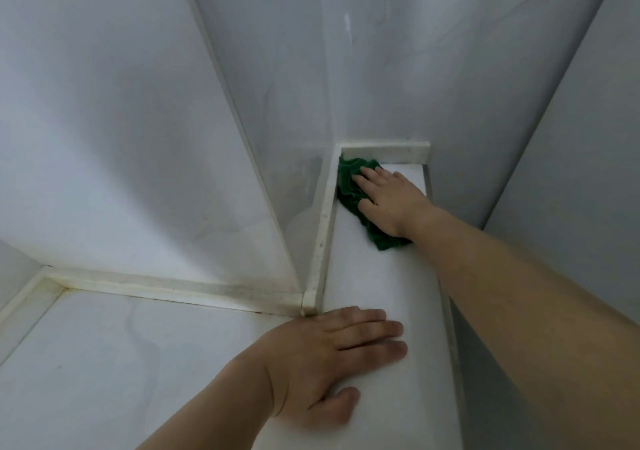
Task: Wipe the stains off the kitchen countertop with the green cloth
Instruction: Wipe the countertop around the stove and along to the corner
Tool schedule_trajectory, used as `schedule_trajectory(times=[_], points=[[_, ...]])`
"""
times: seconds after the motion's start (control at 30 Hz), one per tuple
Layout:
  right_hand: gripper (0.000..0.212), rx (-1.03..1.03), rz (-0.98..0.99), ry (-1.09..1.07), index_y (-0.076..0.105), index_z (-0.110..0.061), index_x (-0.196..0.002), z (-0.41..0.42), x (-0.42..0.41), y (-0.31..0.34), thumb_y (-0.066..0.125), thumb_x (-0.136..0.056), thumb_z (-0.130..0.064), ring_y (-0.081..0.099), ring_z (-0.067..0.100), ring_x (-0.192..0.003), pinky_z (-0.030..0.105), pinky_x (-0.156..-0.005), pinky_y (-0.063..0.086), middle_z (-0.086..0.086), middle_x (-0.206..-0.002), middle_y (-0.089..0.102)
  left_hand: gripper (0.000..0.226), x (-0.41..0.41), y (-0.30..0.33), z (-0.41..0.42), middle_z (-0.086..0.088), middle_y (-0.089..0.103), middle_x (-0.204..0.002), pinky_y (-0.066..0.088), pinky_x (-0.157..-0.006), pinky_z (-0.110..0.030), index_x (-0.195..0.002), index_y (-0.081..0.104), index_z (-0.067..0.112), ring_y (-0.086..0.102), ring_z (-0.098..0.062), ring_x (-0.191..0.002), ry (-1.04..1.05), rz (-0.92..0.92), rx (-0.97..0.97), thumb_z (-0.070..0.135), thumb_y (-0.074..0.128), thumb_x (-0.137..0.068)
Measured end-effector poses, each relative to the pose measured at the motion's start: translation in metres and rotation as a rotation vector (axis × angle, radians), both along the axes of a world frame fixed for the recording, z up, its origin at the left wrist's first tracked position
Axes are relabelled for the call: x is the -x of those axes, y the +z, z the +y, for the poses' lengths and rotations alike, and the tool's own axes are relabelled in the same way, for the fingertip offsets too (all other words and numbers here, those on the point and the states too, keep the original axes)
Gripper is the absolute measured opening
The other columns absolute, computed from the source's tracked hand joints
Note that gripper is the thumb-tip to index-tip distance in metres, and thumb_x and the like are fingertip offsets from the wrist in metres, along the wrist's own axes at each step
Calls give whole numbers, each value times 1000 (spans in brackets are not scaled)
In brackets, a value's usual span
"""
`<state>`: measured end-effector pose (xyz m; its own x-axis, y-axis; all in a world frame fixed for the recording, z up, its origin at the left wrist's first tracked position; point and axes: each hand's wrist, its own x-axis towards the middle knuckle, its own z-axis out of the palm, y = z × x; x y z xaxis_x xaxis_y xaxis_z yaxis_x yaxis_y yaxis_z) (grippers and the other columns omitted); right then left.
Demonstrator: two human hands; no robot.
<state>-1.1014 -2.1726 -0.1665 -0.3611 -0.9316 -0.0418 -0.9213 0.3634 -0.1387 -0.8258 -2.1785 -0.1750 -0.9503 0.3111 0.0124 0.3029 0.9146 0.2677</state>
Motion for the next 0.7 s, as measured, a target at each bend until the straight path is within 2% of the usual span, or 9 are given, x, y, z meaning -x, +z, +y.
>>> schedule_trajectory(times=[0.23,0.43,0.7], points=[[66,-70,60,-219,9,-15,-155,-17,-7,4,18,-96,-44,9,25,-148,49,-119,3,3,-163,6,67,0,1,0,2,19,-164,18,-123,-38,-156,26,18,9,-14,-153,0,-17,5,32,44,-93],[74,-189,-14,-623,2,4,-151,-11,-22,11,19,-96,-43,14,45,-142,56,-117,10,21,-160,4,66,-1,1,0,0,23,-163,24,-120,-41,-156,28,17,13,-16,-152,3,-4,17,32,39,-92],[75,-122,93,-530,13,7,-149,-11,-16,4,20,-94,-42,21,47,-139,53,-117,12,28,-155,17,67,-1,1,1,1,19,-164,19,-122,-41,-156,26,19,8,-15,-153,4,-25,18,34,38,-93]])
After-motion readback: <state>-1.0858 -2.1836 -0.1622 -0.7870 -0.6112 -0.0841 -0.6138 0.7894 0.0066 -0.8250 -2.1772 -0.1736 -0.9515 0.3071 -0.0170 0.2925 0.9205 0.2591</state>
